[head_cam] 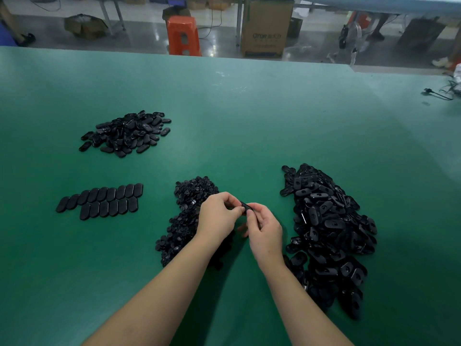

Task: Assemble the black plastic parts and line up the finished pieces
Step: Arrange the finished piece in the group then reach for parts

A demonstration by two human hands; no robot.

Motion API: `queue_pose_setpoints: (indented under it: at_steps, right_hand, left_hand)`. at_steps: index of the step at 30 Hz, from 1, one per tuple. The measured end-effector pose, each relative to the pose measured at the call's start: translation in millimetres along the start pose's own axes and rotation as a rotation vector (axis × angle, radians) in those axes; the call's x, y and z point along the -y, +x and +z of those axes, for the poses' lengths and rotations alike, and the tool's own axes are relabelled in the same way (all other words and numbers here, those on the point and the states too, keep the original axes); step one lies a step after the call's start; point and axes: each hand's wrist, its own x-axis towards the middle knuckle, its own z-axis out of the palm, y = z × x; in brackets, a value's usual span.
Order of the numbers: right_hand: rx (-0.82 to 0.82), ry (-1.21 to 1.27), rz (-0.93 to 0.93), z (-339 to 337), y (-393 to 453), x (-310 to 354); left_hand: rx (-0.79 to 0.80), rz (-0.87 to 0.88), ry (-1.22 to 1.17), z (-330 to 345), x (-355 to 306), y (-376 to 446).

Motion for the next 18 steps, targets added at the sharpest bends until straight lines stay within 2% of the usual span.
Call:
queue_pose_setpoints:
  at_steps: [9, 18]
  right_hand:
    - [0.014, 0.012, 0.006, 0.1, 1.4, -1.9]
    - [0.010, 0.027, 0.021, -0.4, 1.8, -2.3]
  left_hand:
    - [0.121, 0.003, -0.052, -10.7, 4.0, 7.2]
    - [0.170, -0.092, -0.181, -10.1, 3.9, 4.9]
